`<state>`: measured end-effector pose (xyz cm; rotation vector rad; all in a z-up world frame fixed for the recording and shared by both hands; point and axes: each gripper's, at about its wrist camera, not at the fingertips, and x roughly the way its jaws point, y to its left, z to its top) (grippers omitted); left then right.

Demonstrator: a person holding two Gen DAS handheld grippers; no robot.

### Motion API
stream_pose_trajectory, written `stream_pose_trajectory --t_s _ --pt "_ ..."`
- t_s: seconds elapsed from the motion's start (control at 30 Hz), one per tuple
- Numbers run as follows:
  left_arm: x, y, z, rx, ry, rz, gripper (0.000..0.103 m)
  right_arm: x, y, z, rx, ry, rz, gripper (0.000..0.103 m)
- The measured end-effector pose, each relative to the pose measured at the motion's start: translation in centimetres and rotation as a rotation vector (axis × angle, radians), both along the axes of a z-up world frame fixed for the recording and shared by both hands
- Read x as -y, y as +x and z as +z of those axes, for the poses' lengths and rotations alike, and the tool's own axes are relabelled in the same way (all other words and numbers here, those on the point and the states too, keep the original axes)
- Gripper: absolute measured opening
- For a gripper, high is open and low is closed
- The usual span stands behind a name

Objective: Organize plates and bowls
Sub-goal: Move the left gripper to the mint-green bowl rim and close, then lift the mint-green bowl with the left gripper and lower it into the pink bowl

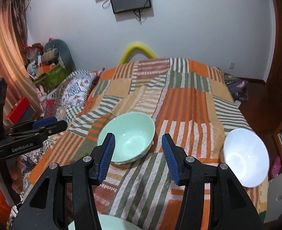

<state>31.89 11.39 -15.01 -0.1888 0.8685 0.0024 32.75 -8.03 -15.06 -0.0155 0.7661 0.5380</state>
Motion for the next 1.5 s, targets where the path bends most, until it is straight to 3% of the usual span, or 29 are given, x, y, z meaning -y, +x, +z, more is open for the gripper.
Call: stream_pose_trajectory --t_s 0.33,0.8,1.07,1.23,1.5 --pt "-0.6 4.7 -5.8 -0.131 -0.05 -0.031 0.024 -1.4 4.1 -4.8 -0.125 -0.011 0.033 0.047" --pt "0.0 6.8 -9.4 -0.215 -0.066 -0.033 0.013 -2.8 5.8 -7.9 -0.215 -0.067 0.058 0.026" --pt "1.5 5.5 -8.1 -0.186 0.025 -0.076 0.013 -3.2 5.4 -7.7 -0.2 -0.118 0.048 0.024" --pt "2.0 3.4 -5.5 -0.121 0.065 -0.074 0.013 -2.7 4.7 -6.8 -0.196 -0.099 0.051 0.024" --pt "1.3 -0.6 -0.7 -0.047 0.046 -0.051 0.014 -2.5 1.8 -2.5 -0.123 -0.041 0.08 0.024"
